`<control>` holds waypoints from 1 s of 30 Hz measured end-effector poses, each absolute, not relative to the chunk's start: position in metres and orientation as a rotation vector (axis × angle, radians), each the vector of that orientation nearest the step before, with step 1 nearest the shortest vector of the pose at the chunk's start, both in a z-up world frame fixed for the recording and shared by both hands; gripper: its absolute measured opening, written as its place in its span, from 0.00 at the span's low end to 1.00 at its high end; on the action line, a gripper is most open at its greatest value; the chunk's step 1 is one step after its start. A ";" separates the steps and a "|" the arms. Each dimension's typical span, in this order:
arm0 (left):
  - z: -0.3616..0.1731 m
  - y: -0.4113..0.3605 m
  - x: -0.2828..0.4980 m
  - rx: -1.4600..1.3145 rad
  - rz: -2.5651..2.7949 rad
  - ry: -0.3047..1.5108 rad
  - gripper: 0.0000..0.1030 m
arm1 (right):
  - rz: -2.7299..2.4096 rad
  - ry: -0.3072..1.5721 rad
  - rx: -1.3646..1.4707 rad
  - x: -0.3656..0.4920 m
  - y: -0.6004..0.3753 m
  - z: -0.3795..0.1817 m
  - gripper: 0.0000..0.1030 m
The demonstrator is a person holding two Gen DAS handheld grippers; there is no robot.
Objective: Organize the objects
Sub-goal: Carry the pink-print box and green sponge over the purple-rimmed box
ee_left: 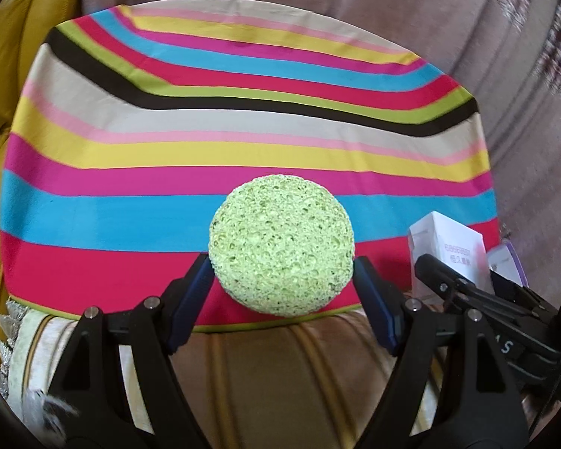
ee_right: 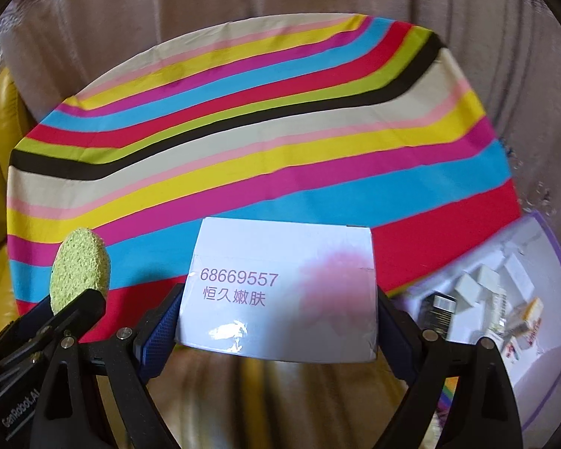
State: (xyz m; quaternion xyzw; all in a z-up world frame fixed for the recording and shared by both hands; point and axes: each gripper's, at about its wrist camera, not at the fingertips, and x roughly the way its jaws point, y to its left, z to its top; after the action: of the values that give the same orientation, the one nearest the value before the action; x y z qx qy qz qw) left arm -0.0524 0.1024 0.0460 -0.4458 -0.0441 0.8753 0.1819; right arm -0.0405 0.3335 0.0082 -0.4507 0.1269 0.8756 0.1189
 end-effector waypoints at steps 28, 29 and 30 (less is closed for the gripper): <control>0.049 0.300 0.017 -1.193 2.044 0.193 0.76 | 2.237 0.415 -1.144 0.095 0.500 0.019 0.90; 0.049 0.305 0.019 -1.197 2.034 0.197 0.76 | 2.229 0.413 -1.143 0.097 0.504 0.018 0.90; 0.048 0.310 0.020 -1.201 2.028 0.200 0.76 | 2.218 0.411 -1.141 0.099 0.508 0.018 0.90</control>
State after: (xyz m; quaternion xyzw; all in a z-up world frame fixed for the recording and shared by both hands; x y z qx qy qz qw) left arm 0.0199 0.3095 0.0480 -0.4699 0.0784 0.7936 0.3786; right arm 0.0993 0.5077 0.0176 -0.4303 0.1550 0.8364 0.3021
